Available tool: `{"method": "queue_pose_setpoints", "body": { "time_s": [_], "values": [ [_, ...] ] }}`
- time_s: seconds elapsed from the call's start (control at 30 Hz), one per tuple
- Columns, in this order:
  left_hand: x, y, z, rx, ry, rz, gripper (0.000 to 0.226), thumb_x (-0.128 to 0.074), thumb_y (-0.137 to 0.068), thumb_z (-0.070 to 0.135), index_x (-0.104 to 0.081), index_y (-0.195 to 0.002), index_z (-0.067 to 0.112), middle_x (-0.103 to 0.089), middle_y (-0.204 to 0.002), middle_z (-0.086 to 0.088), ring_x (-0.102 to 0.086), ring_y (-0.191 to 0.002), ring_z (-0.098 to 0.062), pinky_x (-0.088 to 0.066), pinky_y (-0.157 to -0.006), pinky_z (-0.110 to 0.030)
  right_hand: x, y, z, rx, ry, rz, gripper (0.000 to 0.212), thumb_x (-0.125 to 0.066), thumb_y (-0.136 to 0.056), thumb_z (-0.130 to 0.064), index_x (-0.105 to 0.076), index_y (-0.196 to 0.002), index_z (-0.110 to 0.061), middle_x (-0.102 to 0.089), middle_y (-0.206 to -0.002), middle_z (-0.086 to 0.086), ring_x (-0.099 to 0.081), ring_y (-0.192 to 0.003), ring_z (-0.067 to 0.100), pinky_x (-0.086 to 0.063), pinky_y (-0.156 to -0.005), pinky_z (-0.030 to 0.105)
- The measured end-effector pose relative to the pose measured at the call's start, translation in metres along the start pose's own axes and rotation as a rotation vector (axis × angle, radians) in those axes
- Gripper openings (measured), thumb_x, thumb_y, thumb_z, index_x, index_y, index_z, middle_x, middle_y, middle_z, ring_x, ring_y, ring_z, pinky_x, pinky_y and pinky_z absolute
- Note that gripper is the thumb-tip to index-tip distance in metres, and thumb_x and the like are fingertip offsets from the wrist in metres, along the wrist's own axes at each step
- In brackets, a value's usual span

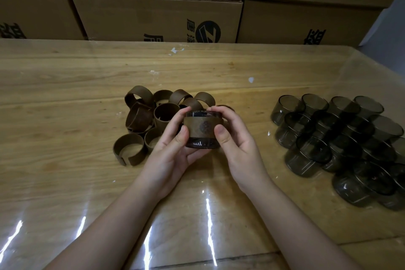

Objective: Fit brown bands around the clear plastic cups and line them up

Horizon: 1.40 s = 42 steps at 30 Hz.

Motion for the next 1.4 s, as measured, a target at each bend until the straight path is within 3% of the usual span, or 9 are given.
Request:
{"method": "queue_pose_setpoints", "body": {
  "time_s": [0.17,0.27,0.43,0.53,0.63,0.73,0.87,1.03,1.4],
  "values": [
    [0.000,-0.001,0.000,-0.005,0.043,0.000,0.076,-0.074,-0.079,0.043,-0.037,-0.144,0.032,-0.052,-0.141,-0.010,-0.053,-0.126,-0.033,-0.047,-0.100,-0.044,-0.004,0.000,0.004,-0.016,0.065,-0.056,0.050,-0.058,-0.092,-0.028,-0.037,-0.137,-0.032,-0.053,-0.130,-0.032,-0.045,-0.126,-0.011,-0.041,-0.098,0.013],
    [0.001,-0.001,0.002,-0.014,0.051,0.015,0.076,-0.069,-0.083,0.044,-0.034,-0.147,0.023,-0.053,-0.140,-0.013,-0.054,-0.125,-0.033,-0.049,-0.096,-0.038,-0.009,0.002,0.008,-0.013,0.202,-0.091,0.068,-0.060,-0.083,-0.046,-0.027,-0.142,-0.041,-0.037,-0.150,-0.019,-0.033,-0.139,-0.002,-0.034,-0.113,0.030],
    [0.004,-0.001,0.002,-0.033,-0.119,0.066,0.047,-0.042,-0.096,0.039,-0.050,-0.135,0.015,-0.062,-0.129,-0.011,-0.060,-0.117,-0.026,-0.052,-0.088,-0.030,-0.009,0.003,0.012,-0.015,0.251,-0.044,0.064,-0.056,-0.084,-0.054,-0.023,-0.139,-0.047,-0.032,-0.155,-0.011,-0.028,-0.143,0.002,-0.030,-0.118,0.041],
    [0.007,0.001,0.004,-0.078,-0.314,0.145,0.048,-0.036,-0.099,0.040,-0.045,-0.138,0.015,-0.064,-0.124,-0.008,-0.064,-0.112,-0.024,-0.056,-0.079,-0.028,-0.006,0.004,0.012,-0.010,0.209,-0.002,0.061,-0.056,-0.083,-0.060,-0.028,-0.136,-0.048,-0.038,-0.151,-0.011,-0.035,-0.140,0.003,-0.033,-0.116,0.038],
    [0.008,0.004,0.015,-0.155,-0.510,0.205,0.052,-0.047,-0.092,0.041,-0.046,-0.136,0.014,-0.053,-0.126,-0.004,-0.059,-0.114,-0.019,-0.058,-0.078,-0.031,-0.001,0.005,0.006,0.034,0.130,0.051,0.065,-0.059,-0.080,-0.067,-0.037,-0.135,-0.040,-0.047,-0.143,-0.016,-0.046,-0.132,0.003,-0.041,-0.106,0.023],
    [0.008,0.008,0.025,-0.230,-0.638,0.238,0.055,-0.051,-0.086,0.032,-0.039,-0.139,0.023,-0.047,-0.131,0.001,-0.059,-0.109,-0.003,-0.055,-0.088,-0.031,0.002,0.005,0.005,0.047,0.079,0.075,0.058,-0.064,-0.083,-0.056,-0.042,-0.134,-0.038,-0.052,-0.138,-0.017,-0.050,-0.129,0.003,-0.043,-0.100,0.018],
    [0.004,0.015,0.033,-0.300,-0.679,0.258,0.049,-0.057,-0.092,0.029,-0.033,-0.134,0.036,-0.044,-0.142,0.000,-0.055,-0.122,-0.017,-0.049,-0.100,-0.039,0.001,0.005,0.006,0.047,0.092,0.061,0.053,-0.060,-0.086,-0.041,-0.040,-0.135,-0.038,-0.049,-0.141,-0.016,-0.047,-0.130,0.001,-0.041,-0.100,0.016],
    [0.002,0.015,0.032,-0.258,-0.690,0.269,0.068,-0.059,-0.076,0.029,-0.028,-0.137,0.031,-0.044,-0.144,-0.003,-0.048,-0.122,0.008,-0.043,-0.091,-0.009,0.000,0.006,0.011,0.053,0.156,0.060,0.056,-0.059,-0.087,-0.044,-0.036,-0.139,-0.041,-0.044,-0.149,-0.007,-0.040,-0.138,0.007,-0.038,-0.111,0.034],
    [0.004,0.013,0.032,-0.271,-0.699,0.295,0.069,-0.058,-0.077,0.023,-0.028,-0.139,0.024,-0.053,-0.130,0.009,-0.052,-0.117,0.011,-0.042,-0.096,-0.010,0.002,0.004,0.022,0.043,0.152,0.093,0.057,-0.057,-0.088,-0.040,-0.035,-0.141,-0.037,-0.040,-0.153,-0.003,-0.036,-0.141,0.010,-0.034,-0.115,0.044]
  ]
}}
Point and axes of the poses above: each hand's wrist, its own y-axis away from the middle knuckle, its own x-axis out of the back of the hand, z = x × y, the point moved 10 cm from there along -y, towards the middle knuckle
